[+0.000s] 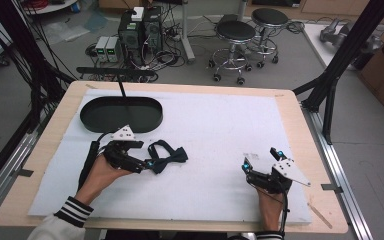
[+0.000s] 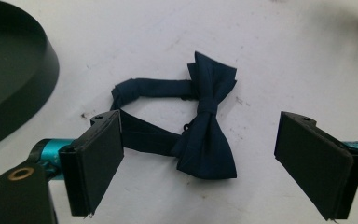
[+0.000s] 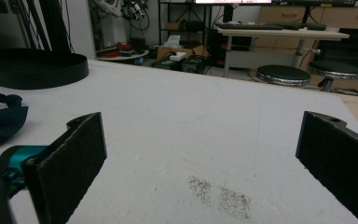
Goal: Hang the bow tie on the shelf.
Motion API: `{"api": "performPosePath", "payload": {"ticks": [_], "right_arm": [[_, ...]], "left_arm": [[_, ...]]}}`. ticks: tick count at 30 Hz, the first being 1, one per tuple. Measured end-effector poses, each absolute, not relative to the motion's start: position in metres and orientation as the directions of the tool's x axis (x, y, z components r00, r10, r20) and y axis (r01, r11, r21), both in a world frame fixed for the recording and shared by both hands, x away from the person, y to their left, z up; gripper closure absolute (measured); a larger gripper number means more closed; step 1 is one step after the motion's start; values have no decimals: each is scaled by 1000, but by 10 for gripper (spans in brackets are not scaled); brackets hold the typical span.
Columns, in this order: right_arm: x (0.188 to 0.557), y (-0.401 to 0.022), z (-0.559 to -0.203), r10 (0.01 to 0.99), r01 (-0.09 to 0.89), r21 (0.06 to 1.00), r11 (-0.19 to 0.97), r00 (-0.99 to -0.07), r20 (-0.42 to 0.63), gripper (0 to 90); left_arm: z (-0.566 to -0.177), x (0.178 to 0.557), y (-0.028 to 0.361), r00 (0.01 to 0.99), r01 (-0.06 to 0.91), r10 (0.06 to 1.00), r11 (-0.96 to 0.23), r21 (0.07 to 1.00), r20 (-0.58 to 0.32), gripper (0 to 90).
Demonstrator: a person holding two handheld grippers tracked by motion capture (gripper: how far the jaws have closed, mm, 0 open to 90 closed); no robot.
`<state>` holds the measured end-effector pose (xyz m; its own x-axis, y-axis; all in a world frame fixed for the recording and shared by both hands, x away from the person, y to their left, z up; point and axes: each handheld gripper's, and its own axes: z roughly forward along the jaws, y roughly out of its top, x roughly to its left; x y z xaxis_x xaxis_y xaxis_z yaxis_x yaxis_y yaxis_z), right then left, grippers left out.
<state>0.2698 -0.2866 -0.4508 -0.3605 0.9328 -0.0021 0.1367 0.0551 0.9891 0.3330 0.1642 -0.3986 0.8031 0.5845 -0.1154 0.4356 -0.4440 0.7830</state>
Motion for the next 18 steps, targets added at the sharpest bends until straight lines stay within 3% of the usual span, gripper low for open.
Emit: {"api": "performPosePath", "payload": {"ticks": [11,18], "right_arm": [[269,-286,-451,932,136,989,56,-363,-3,6],[269,-286,-451,931,135,989,58,-364,-4,6]], "left_arm": [[-412,338,149,809,458,580,-523,719,-93,179],[-418,338,144,812,466,578,-561,684,-79,230]]}}
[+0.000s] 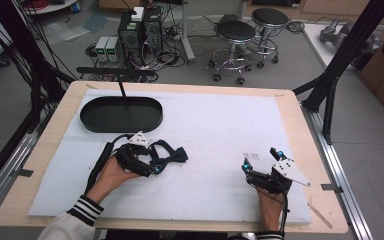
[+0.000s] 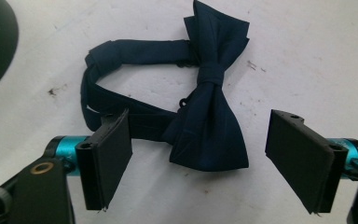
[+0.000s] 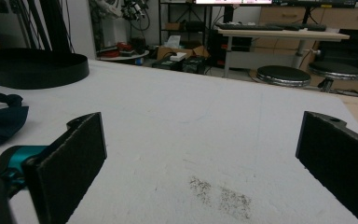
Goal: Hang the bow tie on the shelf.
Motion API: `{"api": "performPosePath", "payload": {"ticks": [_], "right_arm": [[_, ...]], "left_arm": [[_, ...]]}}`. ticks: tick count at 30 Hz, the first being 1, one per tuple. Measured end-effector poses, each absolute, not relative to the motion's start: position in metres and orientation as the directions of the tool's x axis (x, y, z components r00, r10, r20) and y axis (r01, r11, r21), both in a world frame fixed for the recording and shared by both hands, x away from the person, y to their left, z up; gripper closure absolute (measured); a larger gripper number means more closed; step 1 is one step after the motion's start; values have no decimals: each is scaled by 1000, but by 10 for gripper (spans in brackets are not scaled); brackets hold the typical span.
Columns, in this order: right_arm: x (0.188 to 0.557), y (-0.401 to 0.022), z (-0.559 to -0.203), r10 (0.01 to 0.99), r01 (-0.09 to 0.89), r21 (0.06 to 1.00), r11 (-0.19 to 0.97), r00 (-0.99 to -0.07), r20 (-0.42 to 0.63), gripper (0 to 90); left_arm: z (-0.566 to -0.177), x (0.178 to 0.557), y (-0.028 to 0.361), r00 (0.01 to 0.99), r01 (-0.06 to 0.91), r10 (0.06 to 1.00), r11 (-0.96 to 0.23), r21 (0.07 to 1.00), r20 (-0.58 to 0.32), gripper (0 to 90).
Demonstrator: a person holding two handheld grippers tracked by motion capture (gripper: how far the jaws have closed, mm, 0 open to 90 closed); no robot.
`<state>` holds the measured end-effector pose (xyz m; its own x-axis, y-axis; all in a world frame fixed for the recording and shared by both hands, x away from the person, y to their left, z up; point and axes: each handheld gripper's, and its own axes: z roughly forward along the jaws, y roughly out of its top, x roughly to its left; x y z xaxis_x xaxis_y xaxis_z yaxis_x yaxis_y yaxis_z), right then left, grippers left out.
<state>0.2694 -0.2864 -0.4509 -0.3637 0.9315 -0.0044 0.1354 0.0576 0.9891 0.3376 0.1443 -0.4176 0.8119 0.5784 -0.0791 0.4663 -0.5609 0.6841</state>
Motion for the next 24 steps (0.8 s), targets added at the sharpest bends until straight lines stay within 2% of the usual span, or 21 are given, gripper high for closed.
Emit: {"api": "performPosePath", "payload": {"ticks": [9,10,24], "right_arm": [[269,-286,-451,931,135,989,61,-364,-7,6],[269,-286,-451,931,135,989,59,-365,-6,6],[270,-287,-451,932,135,989,56,-364,-3,6]], "left_arm": [[-426,338,138,808,483,584,-573,662,-84,264],[-426,339,137,807,485,585,-572,662,-85,306],[-430,342,134,794,504,604,-592,629,-68,431]]}}
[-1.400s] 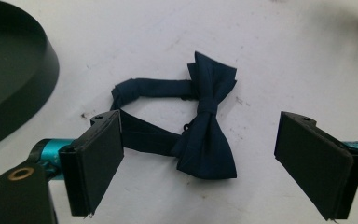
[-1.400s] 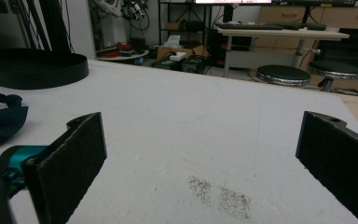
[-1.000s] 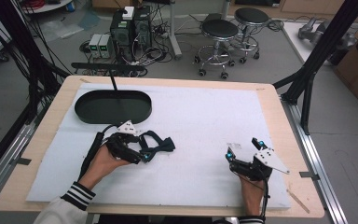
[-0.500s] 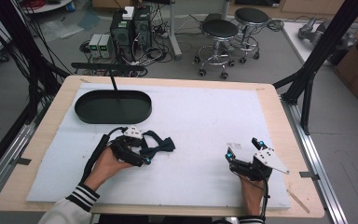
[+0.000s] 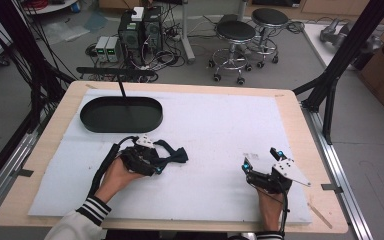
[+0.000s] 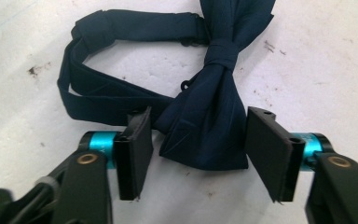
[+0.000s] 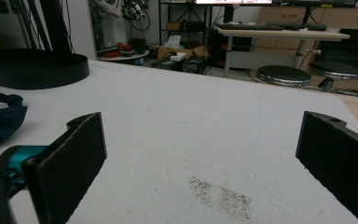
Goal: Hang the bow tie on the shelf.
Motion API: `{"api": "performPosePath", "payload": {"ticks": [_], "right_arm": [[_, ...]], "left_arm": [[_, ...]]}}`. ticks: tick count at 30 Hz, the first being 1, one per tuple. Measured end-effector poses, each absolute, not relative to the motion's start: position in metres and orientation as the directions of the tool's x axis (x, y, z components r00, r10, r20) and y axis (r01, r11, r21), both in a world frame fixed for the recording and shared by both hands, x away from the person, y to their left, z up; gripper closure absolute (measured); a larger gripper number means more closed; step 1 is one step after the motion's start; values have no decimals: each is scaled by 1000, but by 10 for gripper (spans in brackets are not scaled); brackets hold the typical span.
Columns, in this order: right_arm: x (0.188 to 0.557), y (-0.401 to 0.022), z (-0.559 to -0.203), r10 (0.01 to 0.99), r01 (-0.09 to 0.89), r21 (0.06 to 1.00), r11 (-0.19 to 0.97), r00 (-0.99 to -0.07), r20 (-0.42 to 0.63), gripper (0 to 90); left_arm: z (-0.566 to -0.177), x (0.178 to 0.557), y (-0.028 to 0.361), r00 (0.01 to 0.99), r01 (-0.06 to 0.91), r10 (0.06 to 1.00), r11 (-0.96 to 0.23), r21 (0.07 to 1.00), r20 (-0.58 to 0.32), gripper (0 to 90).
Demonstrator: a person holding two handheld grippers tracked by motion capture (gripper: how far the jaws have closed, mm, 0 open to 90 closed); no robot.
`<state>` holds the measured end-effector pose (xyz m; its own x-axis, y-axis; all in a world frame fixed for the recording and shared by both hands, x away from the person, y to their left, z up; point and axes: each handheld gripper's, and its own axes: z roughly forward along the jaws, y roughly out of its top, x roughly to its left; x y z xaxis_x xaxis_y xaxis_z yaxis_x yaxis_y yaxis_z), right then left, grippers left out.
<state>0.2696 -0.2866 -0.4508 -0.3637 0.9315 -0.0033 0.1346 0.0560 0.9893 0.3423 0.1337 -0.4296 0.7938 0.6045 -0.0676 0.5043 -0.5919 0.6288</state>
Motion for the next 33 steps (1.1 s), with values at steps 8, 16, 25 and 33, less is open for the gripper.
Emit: {"api": "performPosePath", "payload": {"ticks": [8,16,25,33], "right_arm": [[269,-287,-451,932,136,989,56,-364,-3,6],[270,-287,-451,932,132,990,58,-363,-6,6],[270,-287,-451,932,133,990,57,-364,-5,6],[270,-287,-451,931,136,989,56,-365,-2,6]], "left_arm": [[-428,343,134,782,525,617,-577,626,-87,524],[-426,340,134,782,523,616,-569,635,-93,674],[-426,340,134,785,516,616,-583,627,-73,803],[-425,339,134,786,520,612,-582,625,-85,862]]}}
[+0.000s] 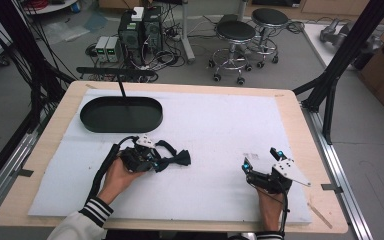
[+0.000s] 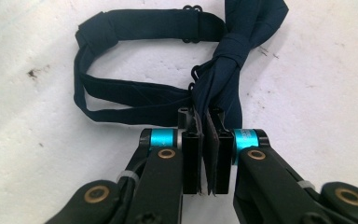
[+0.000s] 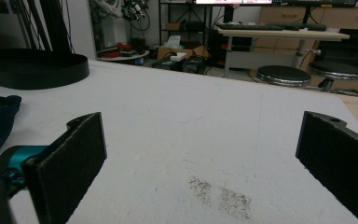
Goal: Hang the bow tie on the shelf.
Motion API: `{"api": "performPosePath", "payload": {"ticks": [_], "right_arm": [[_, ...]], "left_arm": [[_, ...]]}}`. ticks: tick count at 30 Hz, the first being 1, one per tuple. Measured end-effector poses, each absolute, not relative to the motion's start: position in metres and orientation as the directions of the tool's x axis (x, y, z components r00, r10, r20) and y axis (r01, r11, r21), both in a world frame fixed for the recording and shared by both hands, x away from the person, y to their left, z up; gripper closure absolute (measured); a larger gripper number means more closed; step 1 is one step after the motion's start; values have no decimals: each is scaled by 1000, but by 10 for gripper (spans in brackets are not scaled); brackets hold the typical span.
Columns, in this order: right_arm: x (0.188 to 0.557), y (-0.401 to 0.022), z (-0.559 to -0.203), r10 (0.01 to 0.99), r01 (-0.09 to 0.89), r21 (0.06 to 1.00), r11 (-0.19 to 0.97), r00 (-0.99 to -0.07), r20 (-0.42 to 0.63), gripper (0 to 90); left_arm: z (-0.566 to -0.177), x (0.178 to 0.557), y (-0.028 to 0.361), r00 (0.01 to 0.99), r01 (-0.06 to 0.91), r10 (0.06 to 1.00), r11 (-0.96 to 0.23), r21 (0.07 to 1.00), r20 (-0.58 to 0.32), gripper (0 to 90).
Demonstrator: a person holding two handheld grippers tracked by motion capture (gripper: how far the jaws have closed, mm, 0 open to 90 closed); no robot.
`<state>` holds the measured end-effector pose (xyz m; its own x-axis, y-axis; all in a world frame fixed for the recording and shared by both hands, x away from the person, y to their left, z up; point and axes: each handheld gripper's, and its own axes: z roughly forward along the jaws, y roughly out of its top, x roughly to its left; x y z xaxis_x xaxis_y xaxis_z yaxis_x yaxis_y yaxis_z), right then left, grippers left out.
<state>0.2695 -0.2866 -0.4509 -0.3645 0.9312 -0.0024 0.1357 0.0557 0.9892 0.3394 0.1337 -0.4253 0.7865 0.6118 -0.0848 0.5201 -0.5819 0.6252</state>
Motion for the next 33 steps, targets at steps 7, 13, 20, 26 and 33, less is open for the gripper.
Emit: {"api": "performPosePath", "payload": {"ticks": [7,13,20,26,33], "right_arm": [[270,-287,-451,931,132,990,57,-364,-5,6],[270,-287,-451,931,133,990,56,-365,-3,6],[270,-287,-451,932,131,990,58,-364,-6,6],[270,-287,-451,932,131,990,57,-363,-6,6],[270,-286,-451,932,133,990,56,-363,-5,6]], "left_arm": [[-424,339,134,792,509,605,-580,636,-82,867],[-419,336,136,795,475,604,-558,680,-60,867],[-412,332,140,797,422,603,-543,726,-12,868],[-402,330,149,781,388,625,-481,786,-3,868],[-393,330,158,760,358,650,-430,829,9,868]]}}
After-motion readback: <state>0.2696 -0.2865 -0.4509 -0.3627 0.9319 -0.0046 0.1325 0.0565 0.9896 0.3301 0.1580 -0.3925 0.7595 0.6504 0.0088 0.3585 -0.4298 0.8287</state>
